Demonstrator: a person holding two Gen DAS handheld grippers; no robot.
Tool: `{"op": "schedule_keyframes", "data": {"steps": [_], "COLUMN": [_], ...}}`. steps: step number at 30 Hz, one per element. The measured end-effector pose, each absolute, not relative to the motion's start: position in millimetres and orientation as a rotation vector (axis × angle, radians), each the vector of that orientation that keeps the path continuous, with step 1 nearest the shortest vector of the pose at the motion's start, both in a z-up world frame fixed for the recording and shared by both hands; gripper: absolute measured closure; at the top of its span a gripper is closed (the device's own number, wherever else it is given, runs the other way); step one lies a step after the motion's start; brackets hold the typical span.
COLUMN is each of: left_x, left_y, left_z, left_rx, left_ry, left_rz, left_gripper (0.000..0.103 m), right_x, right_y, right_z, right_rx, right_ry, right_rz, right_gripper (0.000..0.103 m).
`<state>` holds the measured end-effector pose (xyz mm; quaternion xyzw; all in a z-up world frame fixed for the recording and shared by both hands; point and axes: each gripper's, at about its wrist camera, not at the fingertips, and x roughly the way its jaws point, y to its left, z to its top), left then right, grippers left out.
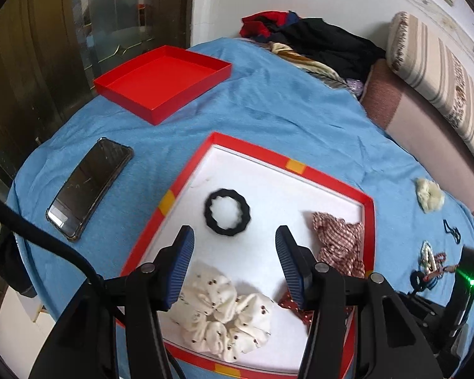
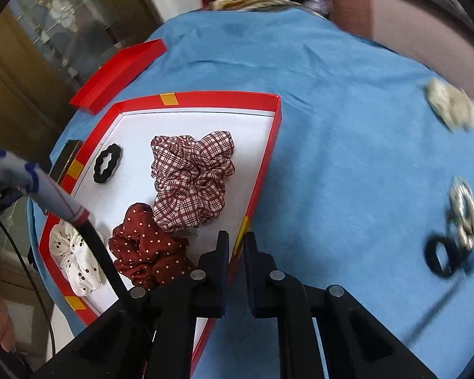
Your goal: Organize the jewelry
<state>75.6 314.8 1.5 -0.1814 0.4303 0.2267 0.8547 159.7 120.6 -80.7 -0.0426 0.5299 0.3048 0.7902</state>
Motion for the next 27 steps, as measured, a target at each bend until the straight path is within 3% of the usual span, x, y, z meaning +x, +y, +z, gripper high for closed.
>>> {"op": "schedule_keyframes", "data": {"steps": [3, 6, 14, 17, 21, 27], "left_x": [82, 89, 126, 146, 176, 220], "left_y": [298, 271, 162, 120, 74, 38], "left_z": [5, 13, 16, 0, -38, -79], "left_rx": [-0.367, -0.348, -0.209, -0.17, -0.16, -0.112], "left_ry": [0.909, 0.908, 0.952, 0.99, 1.059, 1.111], "left_rz": [0.451, 0.403, 0.205, 0.12, 0.014, -0.025], "left_gripper": [0.051, 0.051, 0.046, 0.046, 0.046, 0.046], "right_x": [157, 152, 158, 171, 196, 239], "right_y": [100, 62, -82, -136, -180, -183], "right_z": [-80, -66, -54, -62, -70, -75], "right_rx": [-0.072, -0.011, 0.017, 0.081, 0.162, 0.206], "right_ry": [1.138, 1.097, 1.009, 1.028, 1.028, 1.024], "right_rz": [0.676, 0.689, 0.499, 0.405, 0.344, 0.367], "right_gripper": [0.091, 0.079, 0.077, 0.076, 0.062, 0.059]}}
